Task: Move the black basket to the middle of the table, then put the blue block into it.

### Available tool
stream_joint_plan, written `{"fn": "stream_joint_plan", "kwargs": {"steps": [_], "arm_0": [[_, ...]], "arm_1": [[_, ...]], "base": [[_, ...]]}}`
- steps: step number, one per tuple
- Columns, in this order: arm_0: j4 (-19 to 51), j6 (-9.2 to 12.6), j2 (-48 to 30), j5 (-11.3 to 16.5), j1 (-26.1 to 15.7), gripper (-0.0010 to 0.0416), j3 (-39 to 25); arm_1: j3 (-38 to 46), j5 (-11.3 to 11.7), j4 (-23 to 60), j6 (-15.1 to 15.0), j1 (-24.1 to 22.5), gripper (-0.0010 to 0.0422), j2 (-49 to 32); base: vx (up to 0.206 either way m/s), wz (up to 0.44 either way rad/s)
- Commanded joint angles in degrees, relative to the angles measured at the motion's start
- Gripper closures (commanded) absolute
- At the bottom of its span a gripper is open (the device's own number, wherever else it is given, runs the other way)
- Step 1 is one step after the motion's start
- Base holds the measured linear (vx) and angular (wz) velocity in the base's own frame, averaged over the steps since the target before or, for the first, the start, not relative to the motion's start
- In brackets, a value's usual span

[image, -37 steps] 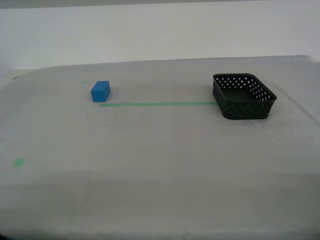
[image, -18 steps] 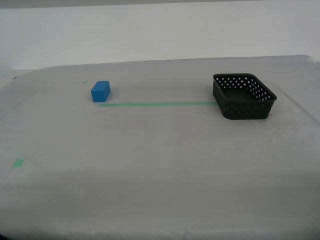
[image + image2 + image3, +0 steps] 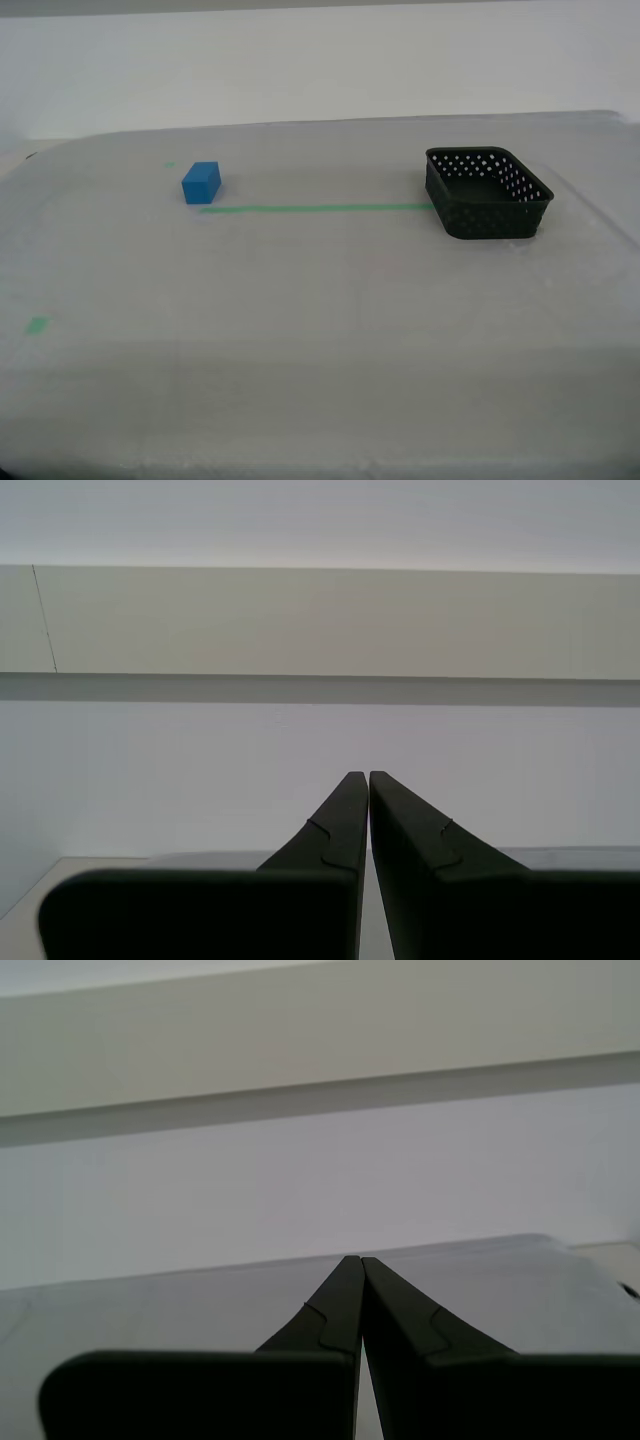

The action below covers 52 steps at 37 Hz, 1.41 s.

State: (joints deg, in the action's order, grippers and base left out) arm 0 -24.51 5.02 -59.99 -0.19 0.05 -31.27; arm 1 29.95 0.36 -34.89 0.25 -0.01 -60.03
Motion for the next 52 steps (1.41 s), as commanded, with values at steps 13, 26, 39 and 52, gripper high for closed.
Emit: {"fn": "stream_joint_plan", "kwargs": {"steps": [13, 26, 39, 52], "arm_0": [[16.79, 0.31, 0.0, 0.11, 0.09, 0.0406, -7.15], [30.12, -0.81, -0.15, 0.13, 0.76, 0.0406, -13.49], [48.02, -2.71, -4.79, 0.33, 1.2, 0.0406, -24.11], [61.64, -5.27, -13.79, 2.08, 1.18, 0.0406, -35.36]], "arm_1": [[0.02, 0.04, -0.33, -0.09, 0.0, 0.0412, 0.0], [0.02, 0.04, -0.33, -0.11, -0.02, 0.0412, 0.0], [0.02, 0.04, -0.33, -0.11, 0.0, 0.0412, 0.0], [0.02, 0.04, -0.33, -0.09, -0.02, 0.0412, 0.0]], "base": [[0.0, 0.0], [0.0, 0.0], [0.0, 0.0], [0.0, 0.0]]}}
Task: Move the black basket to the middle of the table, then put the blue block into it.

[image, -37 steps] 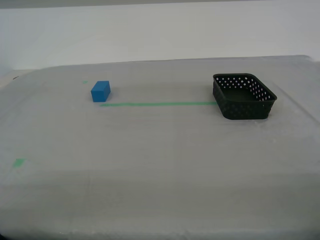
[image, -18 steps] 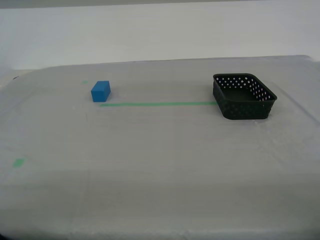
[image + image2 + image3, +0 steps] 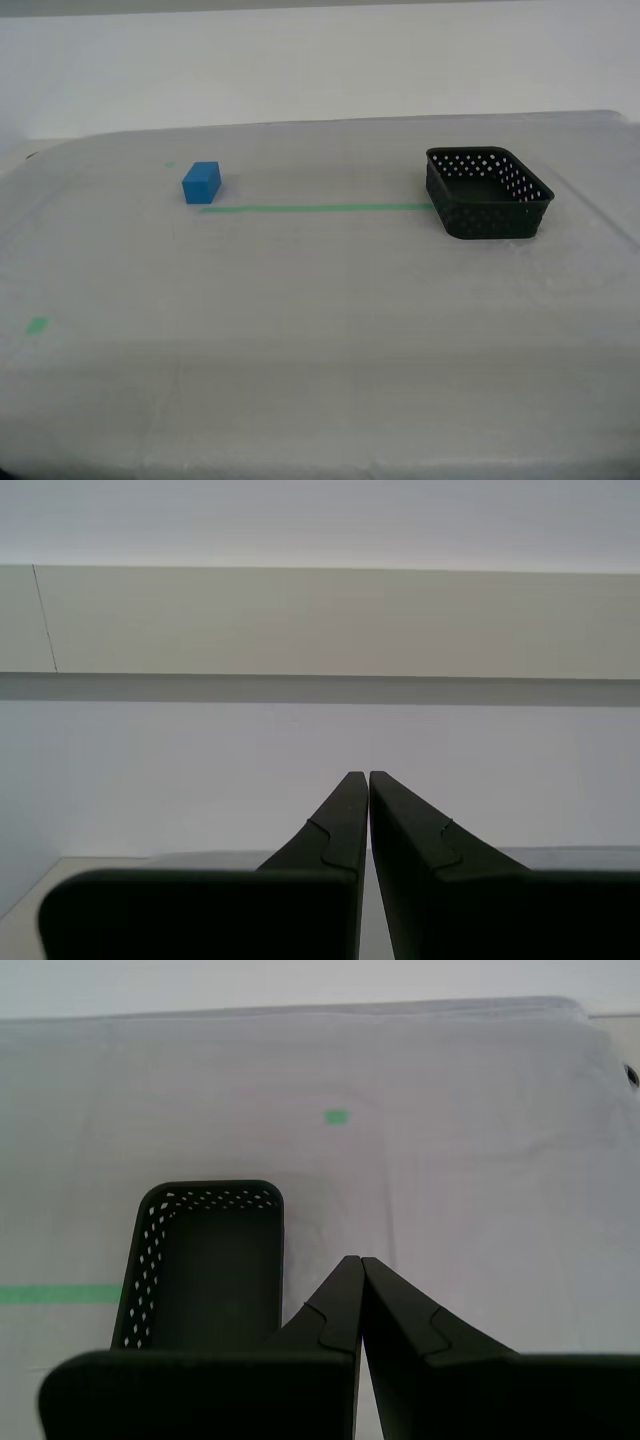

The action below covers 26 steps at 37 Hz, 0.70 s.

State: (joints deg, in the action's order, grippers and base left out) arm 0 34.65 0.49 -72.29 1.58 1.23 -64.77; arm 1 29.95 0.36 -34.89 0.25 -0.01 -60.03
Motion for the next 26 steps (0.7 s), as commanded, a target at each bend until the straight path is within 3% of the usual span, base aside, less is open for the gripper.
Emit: {"fn": "stream_joint_plan", "kwargs": {"steps": [1, 11, 26], "arm_0": [[3.5, -0.87, -2.03, 0.33, 0.0, 0.0406, -2.6], [11.96, -2.05, -7.32, 2.01, 0.0, 0.0406, -9.4], [25.57, -3.87, -16.24, 2.03, -0.04, 0.0406, -22.58]], "arm_1": [[0.02, 0.04, -0.33, -0.09, 0.0, 0.0412, 0.0], [0.02, 0.04, -0.33, -0.09, -0.02, 0.0412, 0.0], [0.02, 0.04, -0.33, -0.09, -0.02, 0.0412, 0.0]], "base": [[0.0, 0.0], [0.0, 0.0], [0.0, 0.0]]}}
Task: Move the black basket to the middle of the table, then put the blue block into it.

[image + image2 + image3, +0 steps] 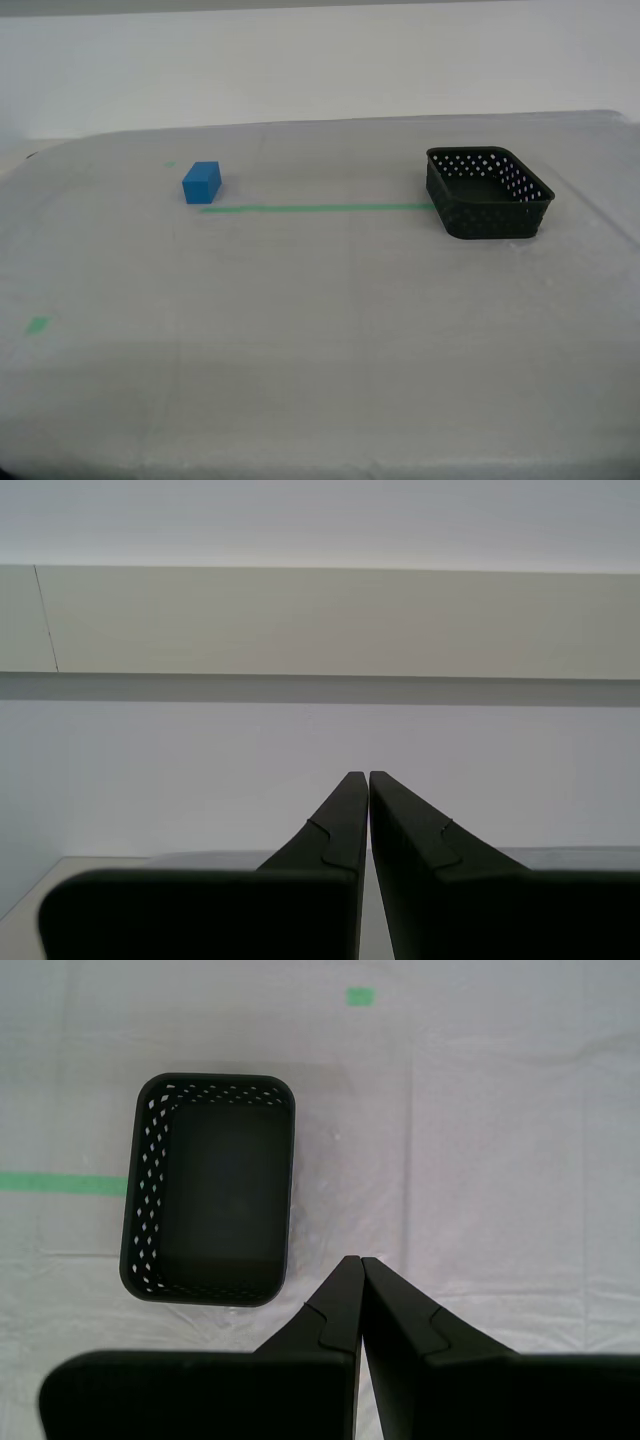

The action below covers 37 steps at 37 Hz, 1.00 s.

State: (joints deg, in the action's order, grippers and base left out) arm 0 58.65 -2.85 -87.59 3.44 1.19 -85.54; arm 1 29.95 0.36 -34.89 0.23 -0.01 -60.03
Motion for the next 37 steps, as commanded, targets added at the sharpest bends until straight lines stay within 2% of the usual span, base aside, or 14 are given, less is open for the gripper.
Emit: {"fn": "stream_joint_plan", "kwargs": {"steps": [1, 13, 18, 26, 32, 37], "arm_0": [[2.29, -0.63, -1.33, 0.17, 0.0, 0.0406, -2.51], [12.59, -3.13, -9.68, 1.07, 0.0, 0.0406, -11.98], [12.96, -3.23, -11.8, 1.29, 0.0, 0.0406, -14.88], [14.69, -5.55, -12.31, 0.9, -0.07, 0.0406, -18.29], [16.83, -5.46, -12.28, -3.8, -0.17, 0.0406, -20.11], [16.87, -3.78, -12.17, -3.72, -0.17, 0.0406, -20.65]], "arm_1": [[0.02, 0.04, -0.33, -0.09, -0.02, 0.0412, 0.0], [0.02, 0.04, -0.35, -0.07, 0.0, 0.0412, 0.0], [0.02, 0.04, -0.35, -0.07, 0.0, 0.0412, 0.0], [0.02, 0.04, -0.33, -0.09, 0.0, 0.0412, 0.0], [0.02, 0.04, -0.33, -0.07, -0.02, 0.0412, 0.0], [0.02, 0.04, -0.33, -0.07, 0.0, 0.0412, 0.0]], "base": [[0.0, 0.0], [0.0, 0.0], [0.0, 0.0], [0.0, 0.0], [0.0, 0.0], [0.0, 0.0]]}}
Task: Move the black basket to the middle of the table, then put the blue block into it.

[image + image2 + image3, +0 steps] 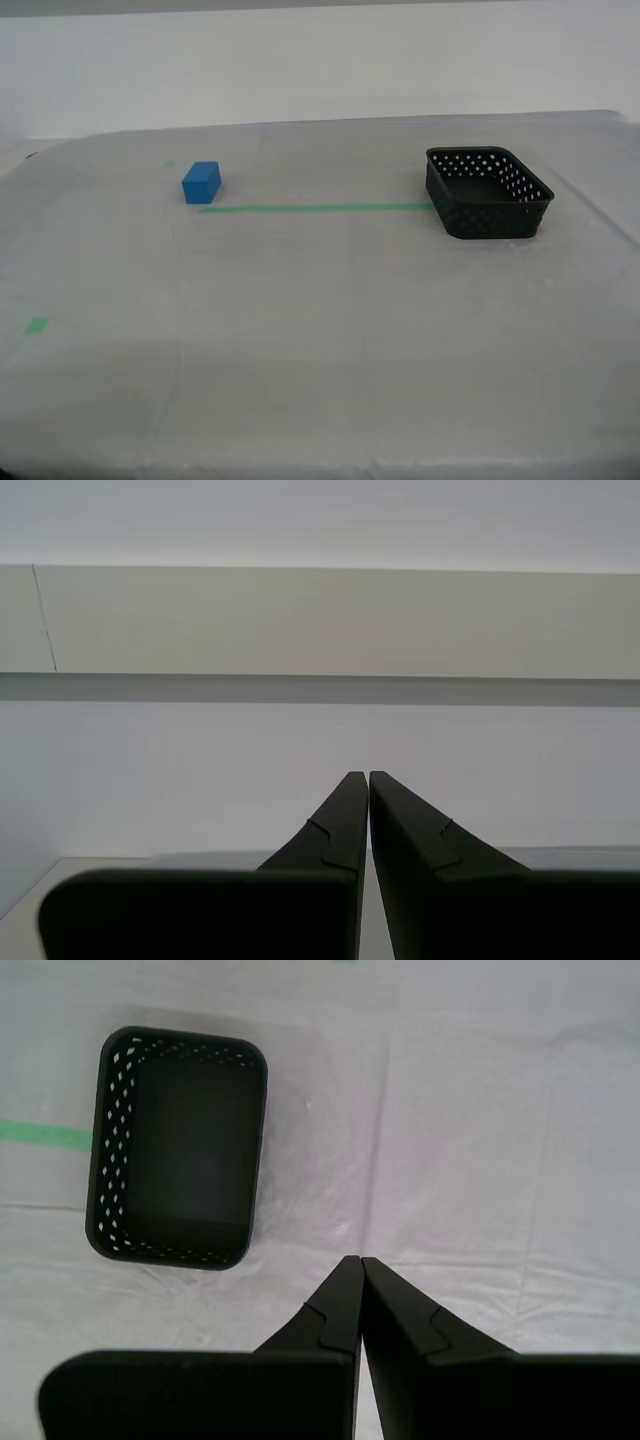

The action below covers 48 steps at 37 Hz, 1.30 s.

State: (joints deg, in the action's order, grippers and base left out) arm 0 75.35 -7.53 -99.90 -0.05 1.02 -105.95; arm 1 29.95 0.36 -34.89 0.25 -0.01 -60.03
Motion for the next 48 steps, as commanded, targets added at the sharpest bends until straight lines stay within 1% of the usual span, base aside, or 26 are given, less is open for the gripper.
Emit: {"fn": "stream_joint_plan", "kwargs": {"steps": [1, 4, 14, 18, 23, 31, 36, 39, 43, 46, 48], "arm_0": [[0.22, 1.36, 0.13, -0.2, 0.0, 0.0406, -0.24], [0.28, 2.82, 0.13, 0.39, -0.07, 0.0406, -0.11], [0.22, 3.28, 0.13, 0.42, -0.46, 0.0397, -0.11], [0.2, 3.3, 0.11, 0.39, -0.52, 0.0376, -0.11], [0.24, 3.32, 0.11, 0.37, -0.63, 0.0338, -0.11], [0.2, 3.43, 0.11, 0.39, -0.96, 0.026, -0.11], [0.2, 3.67, 0.11, 0.37, -1.09, 0.0194, -0.13], [0.26, 4.76, 0.11, 0.39, -1.09, 0.0153, -0.13], [0.24, 5.68, 0.11, 0.39, -1.09, 0.0099, -0.13], [0.24, 6.29, 0.11, 0.39, -1.11, 0.0065, -0.13], [0.26, 7.17, 0.11, 0.42, -1.2, 0.0046, -0.13]], "arm_1": [[0.02, 0.04, -0.33, -0.09, 0.0, 0.0412, 0.0], [0.02, 0.04, -0.33, -0.09, -0.02, 0.0412, 0.0], [0.02, 0.04, -0.33, -0.09, -0.02, 0.0412, 0.0], [0.02, 0.04, -0.33, -0.11, 0.0, 0.0412, 0.0], [0.02, 0.04, -0.33, -0.09, -0.02, 0.0412, 0.0], [0.02, 0.04, -0.33, -0.11, -0.02, 0.0412, 0.0], [0.02, 0.04, -0.33, -0.11, -0.02, 0.0412, 0.0], [0.02, 0.04, -0.33, -0.09, 0.0, 0.0412, 0.0], [0.02, 0.04, -0.33, -0.11, 0.0, 0.0412, 0.0], [0.02, 0.04, -0.33, -0.09, -0.02, 0.0412, 0.0], [0.02, 0.04, -0.33, -0.11, 0.0, 0.0412, 0.0]], "base": [[0.0, 0.0], [0.0, 0.0], [0.0, 0.0], [0.0, 0.0], [0.0, 0.0], [0.0, 0.0], [0.0, 0.0], [0.0, 0.0], [0.0, 0.0], [0.0, 0.0], [0.0, 0.0]]}}
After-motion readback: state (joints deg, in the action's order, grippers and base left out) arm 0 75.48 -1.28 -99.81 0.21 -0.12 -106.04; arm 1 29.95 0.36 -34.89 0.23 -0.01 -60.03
